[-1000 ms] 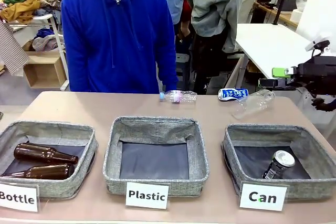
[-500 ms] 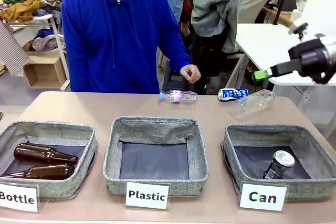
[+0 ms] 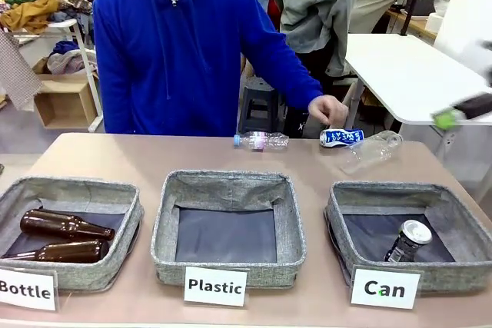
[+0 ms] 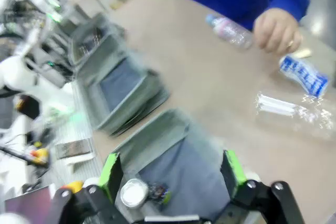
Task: Sort the can waste into the basket.
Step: Pick up the can waste from the table and place it in the right Fabric basket.
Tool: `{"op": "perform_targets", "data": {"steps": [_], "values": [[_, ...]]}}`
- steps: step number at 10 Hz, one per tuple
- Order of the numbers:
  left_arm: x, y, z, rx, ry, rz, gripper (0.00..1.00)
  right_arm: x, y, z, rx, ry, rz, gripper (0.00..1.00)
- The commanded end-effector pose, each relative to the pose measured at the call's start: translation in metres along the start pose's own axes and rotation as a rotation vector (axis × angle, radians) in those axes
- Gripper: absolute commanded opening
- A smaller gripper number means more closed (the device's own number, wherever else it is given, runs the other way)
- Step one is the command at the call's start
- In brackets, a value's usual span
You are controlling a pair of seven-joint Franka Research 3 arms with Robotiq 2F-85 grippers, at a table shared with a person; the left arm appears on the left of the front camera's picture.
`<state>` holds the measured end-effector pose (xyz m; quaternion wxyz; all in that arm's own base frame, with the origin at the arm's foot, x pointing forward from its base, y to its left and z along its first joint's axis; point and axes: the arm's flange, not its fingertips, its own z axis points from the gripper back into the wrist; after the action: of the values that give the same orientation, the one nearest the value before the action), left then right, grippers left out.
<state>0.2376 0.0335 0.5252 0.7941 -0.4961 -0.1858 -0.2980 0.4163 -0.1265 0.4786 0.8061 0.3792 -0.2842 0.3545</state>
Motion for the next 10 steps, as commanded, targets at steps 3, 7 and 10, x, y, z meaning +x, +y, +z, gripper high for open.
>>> {"op": "perform_targets", "data": {"steps": [3, 7, 10], "values": [[-0.002, -0.001, 0.000, -0.010, 0.002, 0.009, 1.00, -0.152, 0.030, 0.091, 0.019, -0.216, -0.208, 1.00], [-0.002, -0.001, 0.000, -0.010, 0.002, 0.009, 1.00, -0.204, 0.025, 0.064, 0.003, -0.355, -0.224, 1.00], [-0.002, -0.001, 0.000, -0.010, 0.002, 0.009, 1.00, -0.193, 0.020, 0.061, -0.008, -0.324, -0.232, 1.00]]}}
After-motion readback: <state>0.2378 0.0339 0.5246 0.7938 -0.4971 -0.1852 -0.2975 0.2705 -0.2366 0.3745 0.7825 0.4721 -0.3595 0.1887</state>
